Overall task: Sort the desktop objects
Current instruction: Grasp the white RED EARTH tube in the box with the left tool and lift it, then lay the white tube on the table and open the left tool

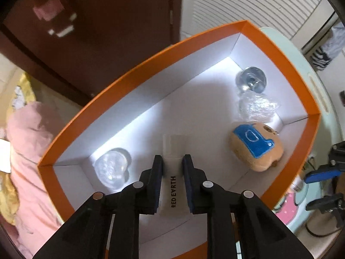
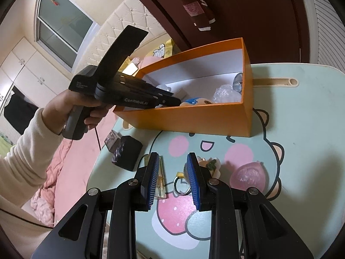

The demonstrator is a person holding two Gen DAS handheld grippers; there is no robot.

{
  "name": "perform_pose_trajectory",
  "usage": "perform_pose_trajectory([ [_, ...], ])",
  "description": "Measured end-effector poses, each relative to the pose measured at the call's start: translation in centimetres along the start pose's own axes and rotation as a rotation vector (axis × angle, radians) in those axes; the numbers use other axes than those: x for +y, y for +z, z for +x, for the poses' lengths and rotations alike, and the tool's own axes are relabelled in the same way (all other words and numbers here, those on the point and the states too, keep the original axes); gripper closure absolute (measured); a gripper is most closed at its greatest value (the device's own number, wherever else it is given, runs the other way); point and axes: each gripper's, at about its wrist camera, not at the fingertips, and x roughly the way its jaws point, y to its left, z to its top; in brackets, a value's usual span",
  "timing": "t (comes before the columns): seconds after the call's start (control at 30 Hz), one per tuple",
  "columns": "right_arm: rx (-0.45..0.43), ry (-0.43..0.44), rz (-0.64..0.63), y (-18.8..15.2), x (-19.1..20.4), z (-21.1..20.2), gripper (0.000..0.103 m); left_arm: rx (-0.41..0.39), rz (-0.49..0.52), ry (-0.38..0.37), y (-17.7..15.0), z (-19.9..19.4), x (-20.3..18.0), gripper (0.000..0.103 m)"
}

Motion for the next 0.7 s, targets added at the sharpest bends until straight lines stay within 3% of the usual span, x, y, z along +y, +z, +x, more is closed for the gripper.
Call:
perform_pose_trajectory([
  [0.2, 0.005, 0.01, 0.003, -0.2, 0.2, 0.3, 0.075, -0.028, -0.059, -0.019, -0.1, -2.0, 1.3, 0.086],
  [0.4, -0.001, 0.002, -0.002, -0.2, 0.3, -0.2, 0.075, -0.255, -0.208, -0.19, -2.7, -11.1, 3.3, 0.086],
  [0.5, -0.008, -0.004, -0.003, -0.1, 0.3, -0.4, 0.075, -0.343, -0.231, -0.259, -6.1, -15.2, 2.6, 0.085],
  [0.6, -0.006, -0.008, -0.006, 0.1, 0.5, -0.4, 0.075, -0.361, -0.259, -0.24, -10.6, -16.5, 1.7, 0.085],
  [0.7, 0.005, -0.016, -0.027, 0.4, 1.0, -0.2, 0.075, -0.36, -0.346, -0.209, -15.1, -14.6, 1.3, 0.085],
])
